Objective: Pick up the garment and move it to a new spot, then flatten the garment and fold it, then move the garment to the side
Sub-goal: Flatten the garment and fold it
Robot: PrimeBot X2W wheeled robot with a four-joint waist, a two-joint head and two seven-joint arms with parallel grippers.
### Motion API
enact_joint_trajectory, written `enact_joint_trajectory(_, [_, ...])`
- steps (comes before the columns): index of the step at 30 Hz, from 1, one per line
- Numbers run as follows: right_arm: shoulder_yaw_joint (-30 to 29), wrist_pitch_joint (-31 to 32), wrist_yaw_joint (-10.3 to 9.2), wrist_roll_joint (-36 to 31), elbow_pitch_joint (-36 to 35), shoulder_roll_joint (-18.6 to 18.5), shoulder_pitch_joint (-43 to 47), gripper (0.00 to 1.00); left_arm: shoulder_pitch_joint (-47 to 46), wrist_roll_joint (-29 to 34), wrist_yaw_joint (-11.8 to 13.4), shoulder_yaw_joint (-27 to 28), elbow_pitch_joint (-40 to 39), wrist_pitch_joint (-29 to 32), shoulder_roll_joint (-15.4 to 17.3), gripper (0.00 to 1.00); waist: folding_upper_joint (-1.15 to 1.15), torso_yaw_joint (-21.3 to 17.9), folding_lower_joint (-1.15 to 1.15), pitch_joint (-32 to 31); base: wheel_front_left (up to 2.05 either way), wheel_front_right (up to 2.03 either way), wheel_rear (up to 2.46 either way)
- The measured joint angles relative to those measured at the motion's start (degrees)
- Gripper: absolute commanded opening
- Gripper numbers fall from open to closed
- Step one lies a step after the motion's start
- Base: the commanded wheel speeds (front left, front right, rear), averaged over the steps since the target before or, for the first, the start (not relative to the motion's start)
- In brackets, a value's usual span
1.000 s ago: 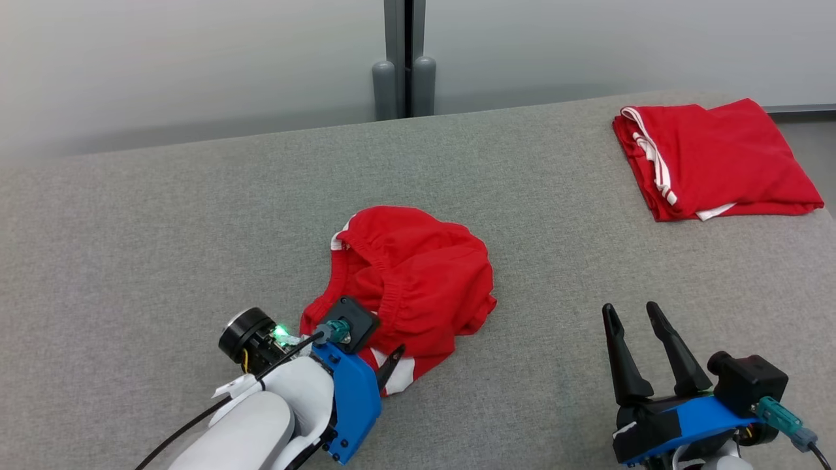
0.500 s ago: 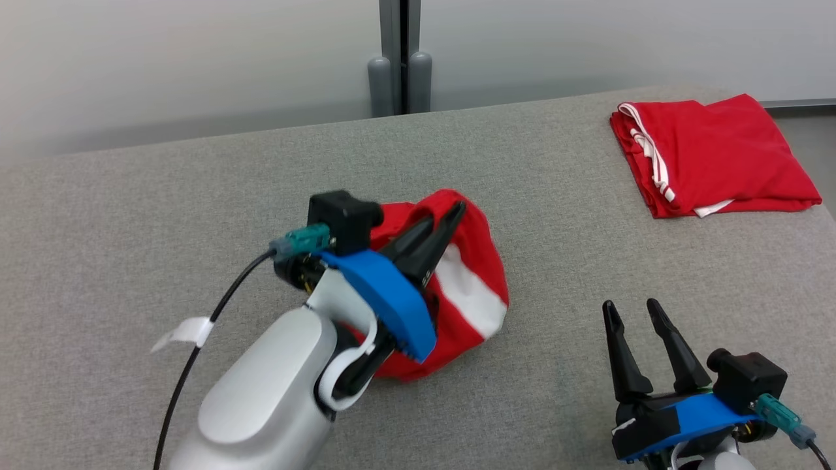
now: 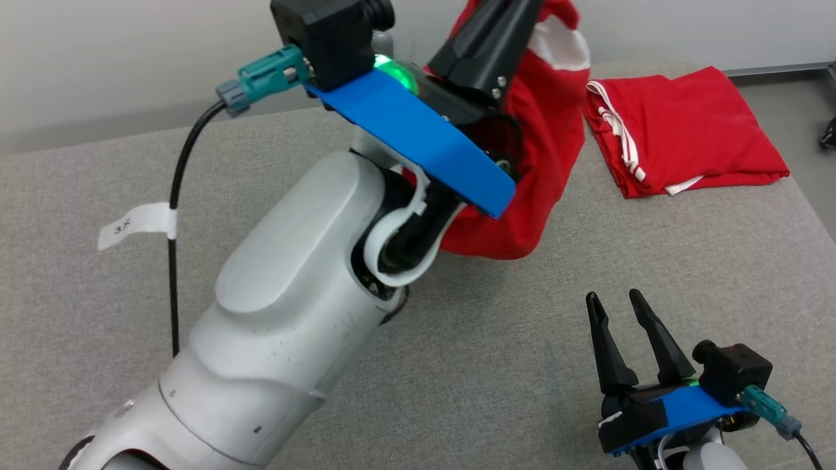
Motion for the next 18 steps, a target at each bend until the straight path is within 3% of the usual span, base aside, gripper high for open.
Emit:
enact_joint_trajectory(4, [0.0, -0.4, 0.0, 0.5, 0.5, 0.0, -0.2, 1.0, 0.7, -6.2, 0.0, -6.0, -4.4, -0.3, 0.8, 0.0, 0.0, 0.8, 0.0, 0.4, 0.0, 0.0, 0.0])
enact_joint_trajectory(12, [0.3, -1.0, 0.0, 0.9, 0.7, 0.0, -0.6, 1.0, 14.2, -2.8, 0.1, -20.5, 2.0, 6.0, 17.2, 0.0, 0.0, 4.5, 0.0, 1.3, 0.0, 0.0, 0.0])
enact_joint_trajectory(15, [0.0, -1.0, 0.0, 0.5, 0.7, 0.0, -0.8, 1.0, 16.2, 0.1, 1.9, -22.6, 3.8, 7.0, 21.4, 0.0, 0.0, 6.3, -0.01, 1.6, 0.0, 0.0, 0.0])
enact_joint_trajectory(18, [0.1, -1.0, 0.0, 0.2, 0.8, 0.0, -0.9, 1.0, 16.6, 4.6, 5.6, -23.5, 5.0, 5.8, 24.4, 0.0, 0.0, 8.0, 0.0, 2.0, 0.0, 0.0, 0.0])
